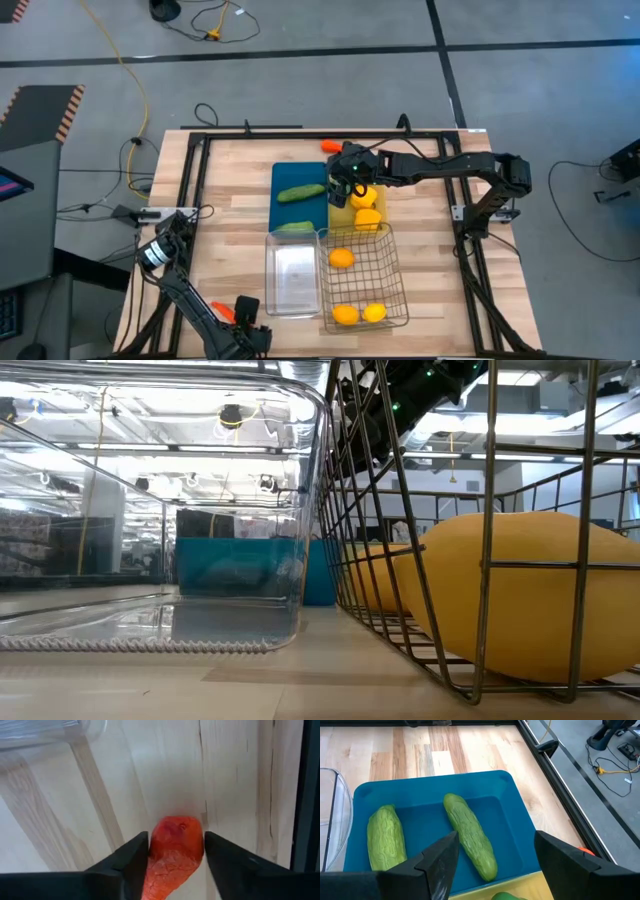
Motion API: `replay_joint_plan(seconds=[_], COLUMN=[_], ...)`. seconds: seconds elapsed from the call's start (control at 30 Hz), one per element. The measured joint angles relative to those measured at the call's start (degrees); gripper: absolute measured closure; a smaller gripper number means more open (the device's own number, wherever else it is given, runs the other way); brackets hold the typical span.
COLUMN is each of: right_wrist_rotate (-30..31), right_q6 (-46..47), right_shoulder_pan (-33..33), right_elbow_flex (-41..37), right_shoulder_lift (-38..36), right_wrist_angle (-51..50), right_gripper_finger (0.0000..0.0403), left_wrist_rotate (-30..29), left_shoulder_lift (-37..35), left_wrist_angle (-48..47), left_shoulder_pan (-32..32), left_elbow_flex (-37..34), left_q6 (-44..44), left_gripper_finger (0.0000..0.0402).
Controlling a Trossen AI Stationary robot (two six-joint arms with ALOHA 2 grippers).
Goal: Sort produce into baskets
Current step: Put the bottom carrot into the transparent basket
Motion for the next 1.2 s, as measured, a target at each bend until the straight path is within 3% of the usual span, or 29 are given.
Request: replay_joint_plan(seconds=[0.23,0.47,0.73,0.8,1.0,1.2], right_wrist_rotate=[0.0,0.0,0.0,0.0,0.2,0.2], right_q6=[0.0,0.0,0.0,0.0,0.0,0.0], right_shoulder_pan=[0.0,0.0,0.0,-0.2,-1.0,-1.4], right_elbow_flex=[0.0,0.0,0.0,0.0,0.0,0.0], right_shoulder_lift=[0.0,0.0,-0.3,-0.4,-1.5,-3.2], right_wrist_angle=[0.0,0.0,0.0,0.2,0.0,-0.8], right_gripper_finger=[0.0117,0.0117,0.0117,0.0117,0.0117,0.0117], left_wrist_rotate=[-0.4,-1.4,-2.3,-4.3,-16.4,-28.2], left_shoulder_lift=[-0.1,-0.1,-0.1,-0.1,-3.6,-11.0], left_wrist_angle=[-0.4,-3.8,-18.7,-22.4,-21.9,-22.2], left_shoulder_pan=[0.3,0.9,1.6,2.0,3.7,5.8], left_elbow_flex=[0.0,0.1,5.4,7.7,12.1,12.3], left_q6=[0.0,-0.9,0.7,0.7,1.5,-1.0], left_gripper_finger=[0.0307,0.0291,0.0299,0.03,0.0298,0.0298])
